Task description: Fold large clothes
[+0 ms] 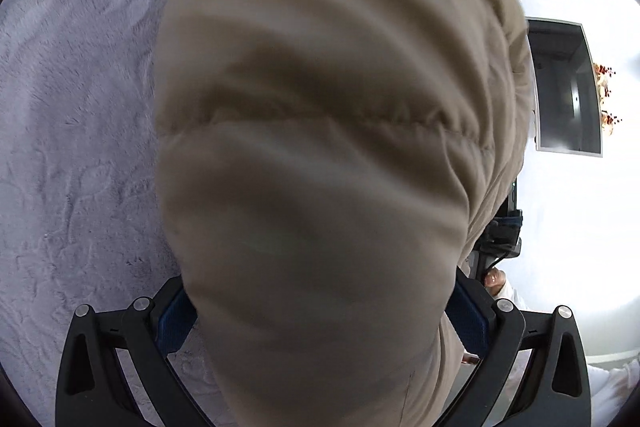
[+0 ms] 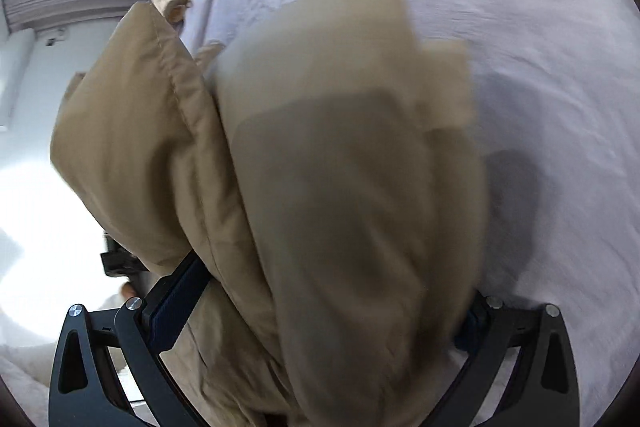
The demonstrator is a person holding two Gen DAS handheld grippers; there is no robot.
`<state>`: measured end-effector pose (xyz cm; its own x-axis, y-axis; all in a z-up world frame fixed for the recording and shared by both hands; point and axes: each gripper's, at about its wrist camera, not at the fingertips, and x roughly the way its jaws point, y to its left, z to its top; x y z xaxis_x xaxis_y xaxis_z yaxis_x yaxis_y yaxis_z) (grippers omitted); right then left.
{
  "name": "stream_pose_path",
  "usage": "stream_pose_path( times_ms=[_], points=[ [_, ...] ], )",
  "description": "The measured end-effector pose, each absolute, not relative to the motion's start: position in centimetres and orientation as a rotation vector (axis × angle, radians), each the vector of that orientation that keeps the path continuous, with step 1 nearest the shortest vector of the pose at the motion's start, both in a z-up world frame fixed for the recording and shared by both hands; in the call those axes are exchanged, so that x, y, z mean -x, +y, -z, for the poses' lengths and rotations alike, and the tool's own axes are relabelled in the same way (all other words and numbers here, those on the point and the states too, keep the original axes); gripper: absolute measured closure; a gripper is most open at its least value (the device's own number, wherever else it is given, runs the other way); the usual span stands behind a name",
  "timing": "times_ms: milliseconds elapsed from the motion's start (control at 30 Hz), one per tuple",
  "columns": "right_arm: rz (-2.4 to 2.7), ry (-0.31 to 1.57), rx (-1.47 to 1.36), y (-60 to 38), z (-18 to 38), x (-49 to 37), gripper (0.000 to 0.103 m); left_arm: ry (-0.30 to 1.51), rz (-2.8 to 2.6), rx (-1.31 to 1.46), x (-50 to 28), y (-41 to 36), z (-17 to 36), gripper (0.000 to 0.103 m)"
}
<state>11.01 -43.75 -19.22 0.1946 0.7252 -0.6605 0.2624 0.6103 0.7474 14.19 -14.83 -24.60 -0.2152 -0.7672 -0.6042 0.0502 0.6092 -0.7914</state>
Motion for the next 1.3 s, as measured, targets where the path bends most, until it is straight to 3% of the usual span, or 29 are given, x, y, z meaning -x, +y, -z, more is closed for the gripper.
stream_pose_path(
  times_ms=[333, 400, 500, 600, 1033, 1300],
  points=[
    [-0.382, 1.405, -0.993, -42.5, 20.4, -11.9, 0.004, 1.641, 0.836, 0.602, -14.3, -17.3, 24.4, 0.0],
    [-0.39, 1.388, -0.995, -42.5, 19.8, -11.5, 0.022, 1.625, 0.848, 0.579, -14.1, -18.3, 23.6, 0.003],
    [-0.399, 1.348, -0.97, -42.3, 18.1, -10.7, 0.04, 1.597, 0.895, 0.577, -13.6, -18.8, 22.4, 0.004],
    [-0.411, 1.313, -0.965, -41.8, 16.6, -10.1, 0.049, 1.574, 0.934, 0.574, -13.6, -19.3, 21.2, 0.004],
    [-0.488, 1.17, -0.967, -37.1, 11.0, -11.9, 0.05, 1.43, 0.967, 0.613, -15.1, -15.0, 15.4, 0.004],
    [-0.542, 1.146, -1.0, -31.8, 12.1, -15.7, 0.05, 1.388, 0.869, 0.602, -20.2, -7.5, 13.8, 0.004]
  ],
)
